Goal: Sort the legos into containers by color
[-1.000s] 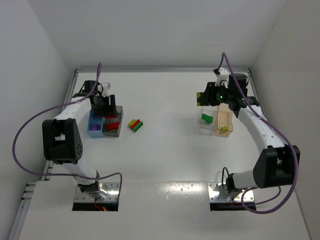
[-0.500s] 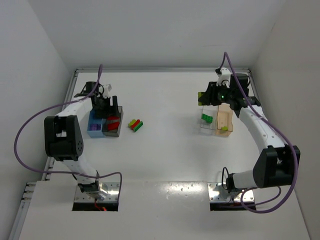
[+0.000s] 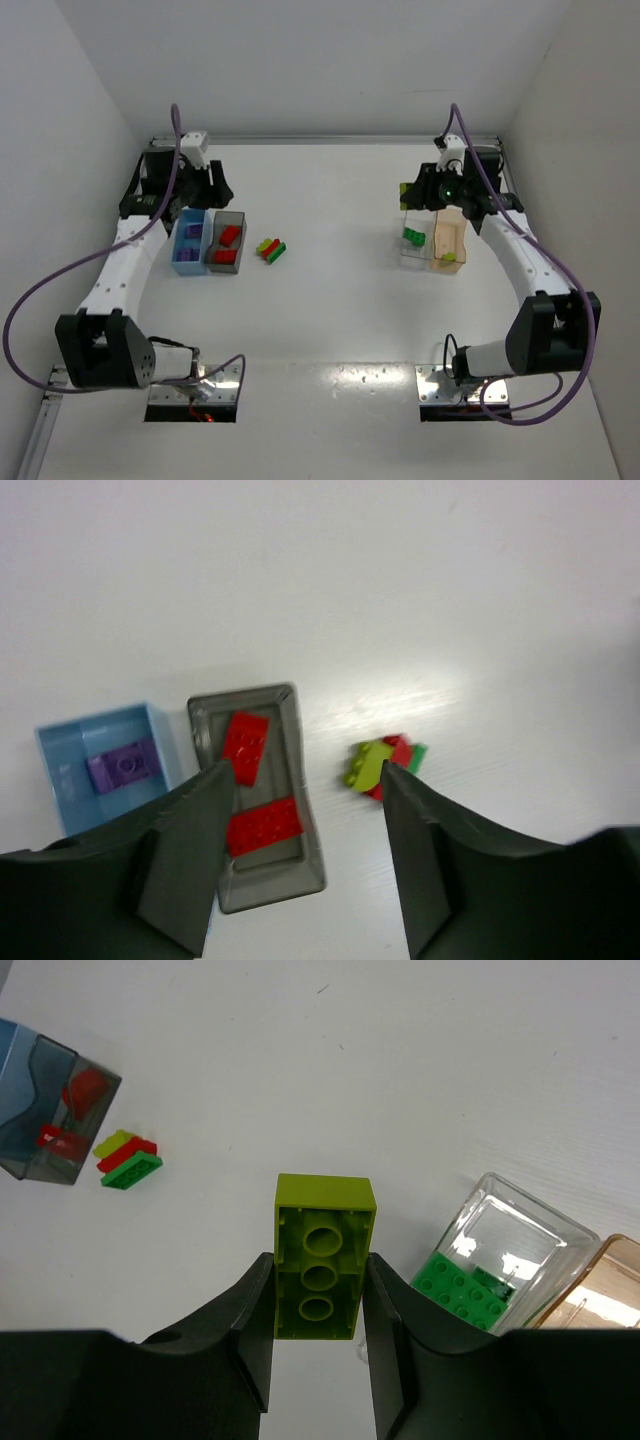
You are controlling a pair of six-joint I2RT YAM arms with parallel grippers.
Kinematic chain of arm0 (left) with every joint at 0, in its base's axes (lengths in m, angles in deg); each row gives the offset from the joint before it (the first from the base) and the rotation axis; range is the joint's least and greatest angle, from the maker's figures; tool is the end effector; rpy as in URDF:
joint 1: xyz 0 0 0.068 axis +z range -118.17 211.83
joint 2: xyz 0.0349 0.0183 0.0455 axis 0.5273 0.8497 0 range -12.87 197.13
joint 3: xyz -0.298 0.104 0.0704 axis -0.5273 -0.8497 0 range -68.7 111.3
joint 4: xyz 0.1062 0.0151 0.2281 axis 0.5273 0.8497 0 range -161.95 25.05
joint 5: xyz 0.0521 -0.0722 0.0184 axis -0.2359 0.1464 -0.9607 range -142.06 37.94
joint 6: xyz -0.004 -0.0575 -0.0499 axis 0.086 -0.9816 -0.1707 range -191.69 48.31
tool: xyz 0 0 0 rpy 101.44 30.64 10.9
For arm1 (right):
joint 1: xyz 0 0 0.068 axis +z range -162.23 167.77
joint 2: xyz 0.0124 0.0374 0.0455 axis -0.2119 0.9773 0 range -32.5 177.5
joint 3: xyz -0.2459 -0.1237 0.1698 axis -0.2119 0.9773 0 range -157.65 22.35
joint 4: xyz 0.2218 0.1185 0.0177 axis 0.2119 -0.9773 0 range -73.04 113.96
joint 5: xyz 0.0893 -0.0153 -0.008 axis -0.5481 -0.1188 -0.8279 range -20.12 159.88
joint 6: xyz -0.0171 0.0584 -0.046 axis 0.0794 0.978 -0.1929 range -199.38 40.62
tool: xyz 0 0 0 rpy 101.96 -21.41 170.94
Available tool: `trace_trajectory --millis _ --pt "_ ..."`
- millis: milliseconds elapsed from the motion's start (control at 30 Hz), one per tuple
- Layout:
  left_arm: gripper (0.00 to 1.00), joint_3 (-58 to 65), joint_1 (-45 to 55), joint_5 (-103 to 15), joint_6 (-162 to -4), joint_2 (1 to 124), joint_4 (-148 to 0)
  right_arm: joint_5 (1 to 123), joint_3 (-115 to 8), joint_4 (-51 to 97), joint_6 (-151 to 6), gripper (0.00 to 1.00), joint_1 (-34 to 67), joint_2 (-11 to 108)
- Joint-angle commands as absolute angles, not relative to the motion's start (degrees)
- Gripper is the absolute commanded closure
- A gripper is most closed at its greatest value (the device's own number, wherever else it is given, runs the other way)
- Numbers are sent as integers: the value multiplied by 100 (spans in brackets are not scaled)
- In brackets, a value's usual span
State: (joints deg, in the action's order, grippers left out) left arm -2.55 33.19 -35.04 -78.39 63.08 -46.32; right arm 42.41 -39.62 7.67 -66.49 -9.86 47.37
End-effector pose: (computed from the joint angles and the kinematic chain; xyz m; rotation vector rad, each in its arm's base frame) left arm 0.2961 -0.0117 0.3606 0.0145 2.1829 -0.3775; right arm 0.3137 0.0429 0.3357 -0.0800 2.1656 0.6717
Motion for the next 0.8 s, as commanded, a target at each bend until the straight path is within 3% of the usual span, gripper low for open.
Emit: trace_trajectory --millis 0,33,67,167,300,333,400,467,767 --pt "40 143 3087 -3317 -8185 5650 -5138 4315 -4032 999 -6961 100 -1108 4590" --pt "50 213 3086 -3168 -8380 5648 -5139 4368 -4031 903 -7049 100 -1170 4590" --pt "52 327 3147 -3036 -8617 5587 -5139 4421 -4031 746 -7146 100 -1170 4590" --pt "51 328 3394 -1632 -8927 5587 -5139 4772 -4031 481 -7524 100 -1433 4729" --pt "50 189 3394 -672 -8137 5446 -5191 5255 -4031 24 -8112 100 -1793 4853" --pt "47 101 3454 -671 -8083 5394 -5191 5335 -4031 23 -8183 100 -1795 4853" --pt "16 30 3525 -363 -8004 5445 -5191 5440 -4083 -82 -8237 100 -1874 5011" --pt "1 -41 3525 -241 -7925 5446 -5191 5502 -4145 -143 -8386 100 -2022 5169" --pt "0 -93 3525 -398 -8038 5630 -5244 5564 -4312 -276 -8518 100 -2304 6118"
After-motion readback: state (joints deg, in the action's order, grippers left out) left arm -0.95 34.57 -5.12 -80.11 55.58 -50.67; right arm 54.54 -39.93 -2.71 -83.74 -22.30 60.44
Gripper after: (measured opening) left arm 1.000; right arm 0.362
